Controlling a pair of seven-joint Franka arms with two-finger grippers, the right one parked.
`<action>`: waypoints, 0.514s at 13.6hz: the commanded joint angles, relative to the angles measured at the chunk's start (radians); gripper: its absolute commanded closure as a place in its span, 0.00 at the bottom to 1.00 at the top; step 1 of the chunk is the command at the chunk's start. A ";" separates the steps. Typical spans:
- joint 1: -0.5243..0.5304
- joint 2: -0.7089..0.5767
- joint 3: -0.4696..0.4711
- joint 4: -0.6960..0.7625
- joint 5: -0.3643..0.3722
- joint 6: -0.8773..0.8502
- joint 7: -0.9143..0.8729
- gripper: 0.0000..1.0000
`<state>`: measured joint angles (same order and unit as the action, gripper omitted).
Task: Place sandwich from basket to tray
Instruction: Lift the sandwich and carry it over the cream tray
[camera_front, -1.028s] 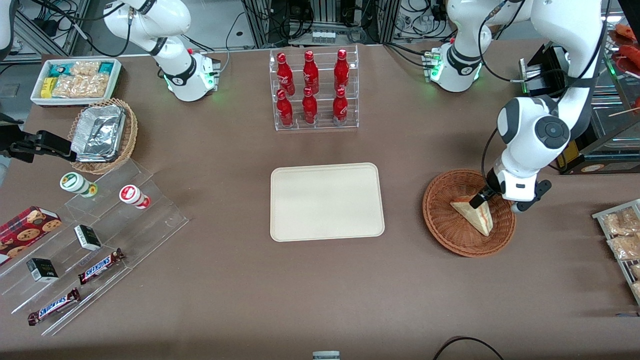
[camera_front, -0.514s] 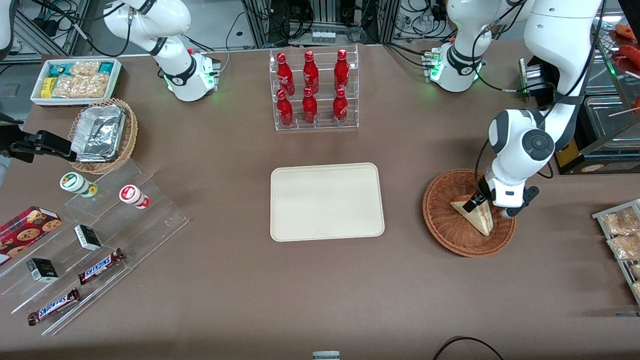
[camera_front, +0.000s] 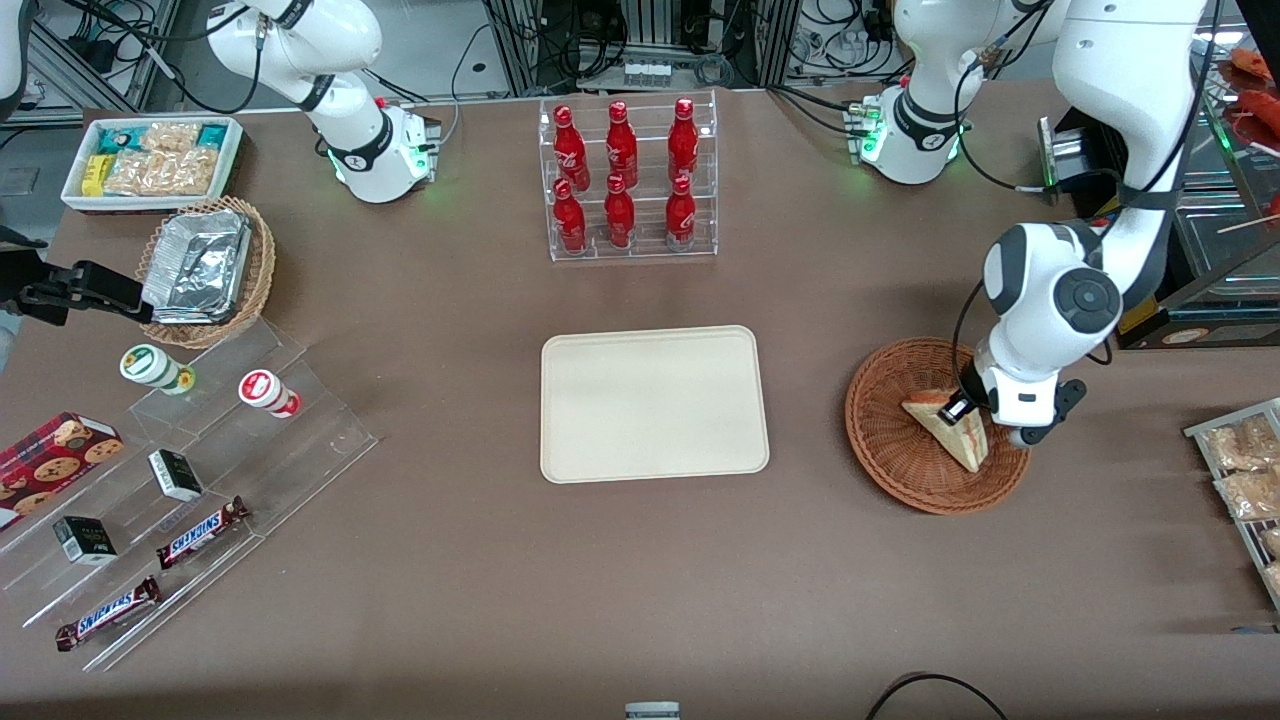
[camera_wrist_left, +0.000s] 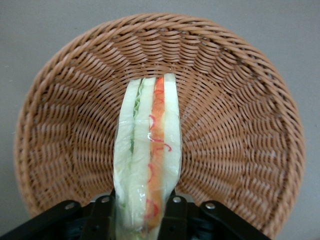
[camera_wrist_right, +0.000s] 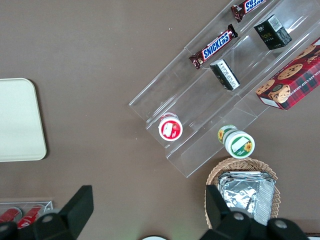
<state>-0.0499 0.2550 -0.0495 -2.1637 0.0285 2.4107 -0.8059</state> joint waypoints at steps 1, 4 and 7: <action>-0.037 -0.049 -0.001 0.100 0.075 -0.195 -0.030 1.00; -0.129 -0.076 -0.003 0.250 0.080 -0.430 -0.036 1.00; -0.284 -0.039 -0.006 0.364 0.076 -0.510 -0.056 1.00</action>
<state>-0.2401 0.1788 -0.0621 -1.8677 0.0885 1.9411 -0.8195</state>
